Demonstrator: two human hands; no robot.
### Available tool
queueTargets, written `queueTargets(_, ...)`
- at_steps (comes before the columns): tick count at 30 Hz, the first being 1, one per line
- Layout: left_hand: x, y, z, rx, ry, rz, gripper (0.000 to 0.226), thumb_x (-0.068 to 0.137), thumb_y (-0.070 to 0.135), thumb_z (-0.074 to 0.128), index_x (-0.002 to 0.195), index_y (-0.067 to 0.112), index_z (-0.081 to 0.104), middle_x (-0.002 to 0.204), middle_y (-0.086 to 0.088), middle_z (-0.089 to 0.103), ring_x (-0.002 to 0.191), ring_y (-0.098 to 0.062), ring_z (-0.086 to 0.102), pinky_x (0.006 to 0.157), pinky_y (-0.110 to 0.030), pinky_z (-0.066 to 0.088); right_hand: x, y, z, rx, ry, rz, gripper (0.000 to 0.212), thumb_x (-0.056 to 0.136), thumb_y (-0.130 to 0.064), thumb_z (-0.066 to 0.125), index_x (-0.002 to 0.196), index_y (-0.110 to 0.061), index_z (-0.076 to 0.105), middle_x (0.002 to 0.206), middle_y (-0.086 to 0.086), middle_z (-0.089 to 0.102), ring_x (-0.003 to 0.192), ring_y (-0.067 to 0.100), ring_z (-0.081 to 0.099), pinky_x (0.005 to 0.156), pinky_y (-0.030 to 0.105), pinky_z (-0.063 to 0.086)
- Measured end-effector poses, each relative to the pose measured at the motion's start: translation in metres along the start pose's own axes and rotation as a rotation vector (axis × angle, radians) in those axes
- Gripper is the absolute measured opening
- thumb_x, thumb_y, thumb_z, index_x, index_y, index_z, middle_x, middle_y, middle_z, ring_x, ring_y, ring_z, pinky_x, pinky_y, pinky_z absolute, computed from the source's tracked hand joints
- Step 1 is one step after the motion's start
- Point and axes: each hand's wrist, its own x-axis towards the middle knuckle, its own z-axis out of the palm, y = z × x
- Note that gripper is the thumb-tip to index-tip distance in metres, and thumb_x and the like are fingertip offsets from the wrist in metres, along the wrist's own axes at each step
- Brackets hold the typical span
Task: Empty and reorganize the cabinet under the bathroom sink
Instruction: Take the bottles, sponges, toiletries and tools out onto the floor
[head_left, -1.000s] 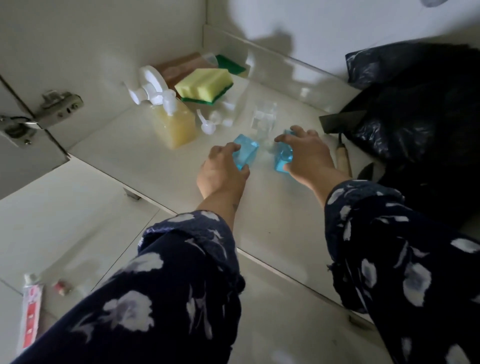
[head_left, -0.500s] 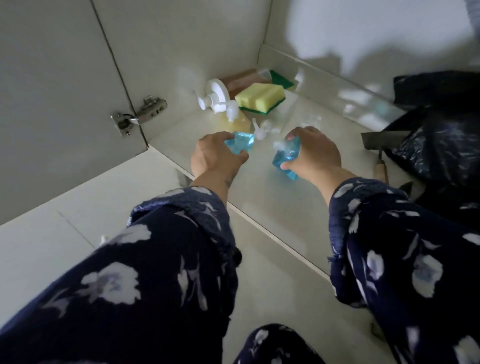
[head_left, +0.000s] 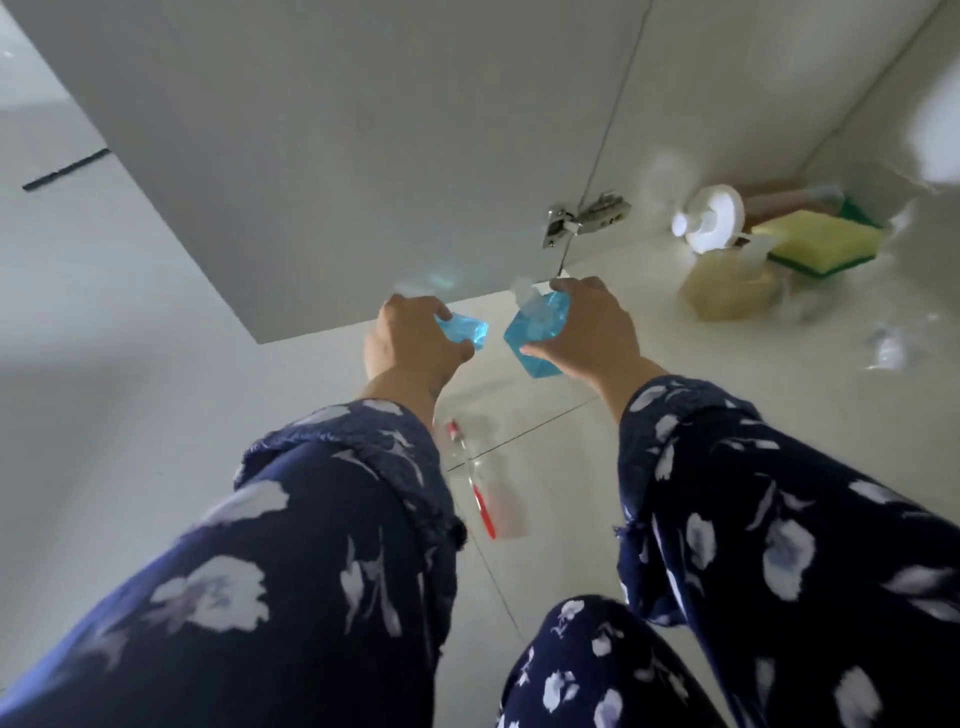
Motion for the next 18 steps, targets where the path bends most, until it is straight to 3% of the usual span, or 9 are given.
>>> queueTargets(3, -0.005, -0.058, -0.011, 0.016, 0.018, -0.109, 0.038, 0.070, 0.033, 0.080, 0.105, 0.025, 0.067, 0.116, 0.000, 0.060, 0.098, -0.023, 0.062, 0.080, -0.029, 0.050, -0.007, -0.033, 0.047, 0.024, -0.083, -0.038, 0.084, 0.071, -0.041, 0.079, 0.139, -0.016, 0.038, 0.132, 0.003, 0.041, 0.118, 0.021, 0.052, 0.098, 0.033, 0.040)
queueTargets(8, -0.007, -0.129, -0.010, 0.050, 0.052, -0.184, 0.059, 0.071, 0.032, 0.082, 0.122, 0.018, 0.058, 0.118, -0.004, 0.063, 0.103, -0.024, 0.062, 0.084, -0.031, 0.051, -0.011, -0.061, 0.124, 0.071, -0.229, -0.054, 0.070, 0.071, -0.035, 0.080, 0.125, -0.009, 0.044, 0.123, 0.006, 0.043, 0.106, 0.023, 0.056, 0.080, 0.027, 0.040)
queueTargets(14, 0.008, -0.194, -0.005, 0.163, 0.035, -0.224, 0.071, 0.068, 0.035, 0.082, 0.128, 0.021, 0.048, 0.115, -0.006, 0.065, 0.101, -0.028, 0.063, 0.084, -0.038, 0.054, -0.012, -0.084, 0.201, 0.209, -0.318, -0.041, 0.069, 0.069, -0.026, 0.079, 0.125, -0.007, 0.042, 0.123, 0.006, 0.040, 0.101, 0.023, 0.054, 0.090, 0.036, 0.048)
queueTargets(18, 0.025, -0.217, 0.002, 0.225, -0.023, -0.200, 0.069, 0.069, 0.032, 0.081, 0.129, 0.023, 0.048, 0.115, -0.003, 0.065, 0.102, -0.028, 0.063, 0.081, -0.035, 0.053, -0.013, -0.095, 0.240, 0.281, -0.340, -0.051, 0.078, 0.068, -0.022, 0.083, 0.130, -0.005, 0.039, 0.125, 0.007, 0.037, 0.110, 0.020, 0.048, 0.086, 0.021, 0.038)
